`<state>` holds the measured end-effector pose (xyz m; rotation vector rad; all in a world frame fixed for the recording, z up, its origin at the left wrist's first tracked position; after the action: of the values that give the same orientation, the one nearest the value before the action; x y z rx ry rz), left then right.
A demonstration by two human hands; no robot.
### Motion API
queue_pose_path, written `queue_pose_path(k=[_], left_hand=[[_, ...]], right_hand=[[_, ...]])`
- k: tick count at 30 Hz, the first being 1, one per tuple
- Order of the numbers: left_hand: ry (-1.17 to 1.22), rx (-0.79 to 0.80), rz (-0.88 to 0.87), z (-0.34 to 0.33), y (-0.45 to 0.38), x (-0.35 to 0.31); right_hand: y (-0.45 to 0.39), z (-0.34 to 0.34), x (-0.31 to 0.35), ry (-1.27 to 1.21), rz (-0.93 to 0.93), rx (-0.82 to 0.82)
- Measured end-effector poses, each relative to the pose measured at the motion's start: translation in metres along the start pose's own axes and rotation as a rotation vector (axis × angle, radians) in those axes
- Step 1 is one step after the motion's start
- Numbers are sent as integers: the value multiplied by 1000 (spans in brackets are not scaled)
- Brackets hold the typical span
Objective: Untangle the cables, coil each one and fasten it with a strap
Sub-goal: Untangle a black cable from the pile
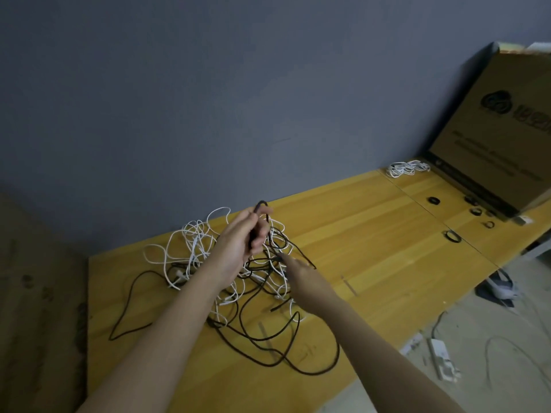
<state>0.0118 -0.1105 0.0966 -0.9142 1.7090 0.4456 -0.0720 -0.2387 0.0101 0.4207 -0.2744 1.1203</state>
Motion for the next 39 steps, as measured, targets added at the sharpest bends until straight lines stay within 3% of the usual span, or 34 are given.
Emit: queue_pose_path(k=[4, 6, 8, 11, 16, 21, 25, 28, 32, 36, 39], left_hand=[[117, -216, 14, 22, 0, 5], [209, -308, 18, 36, 2, 6], [222, -363, 18, 46, 3, 8], [90, -398, 26, 53, 5, 16], [-294, -236, 28, 54, 13, 32], [-717, 39, 76, 53, 31, 41], [-1007, 228, 138, 48, 42, 39], [-855, 272, 168, 34, 44, 30], [-650, 273, 186, 31, 38, 23], [-618, 344, 227, 30, 38, 17], [-528, 284, 188, 33, 36, 10]], right_hand=[[20, -34, -1, -402, -50, 85], [29, -45, -2, -448, -39, 106], [35, -49, 0, -354, 20, 94], [38, -52, 10, 7, 252, -20], [41, -54, 30, 325, 604, -182], [48, -31, 45, 241, 870, -406], [37, 16, 45, -11, 702, -589], [28, 54, 43, -197, 378, -654], [18, 69, 39, -313, 102, -512], [14, 57, 31, -554, 102, -326], [13, 38, 18, -745, 75, -150]])
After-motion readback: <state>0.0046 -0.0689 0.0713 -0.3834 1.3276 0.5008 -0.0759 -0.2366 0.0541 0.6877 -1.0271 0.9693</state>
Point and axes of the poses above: each hand's wrist, its own y-axis away from the middle knuckle, its own z-axis out of the back of the hand, x = y × z, the point moved 3 cm from there along -y, towards the middle knuckle, and after that the axes turned 9 degrees about -z, right-handed, at the moved point
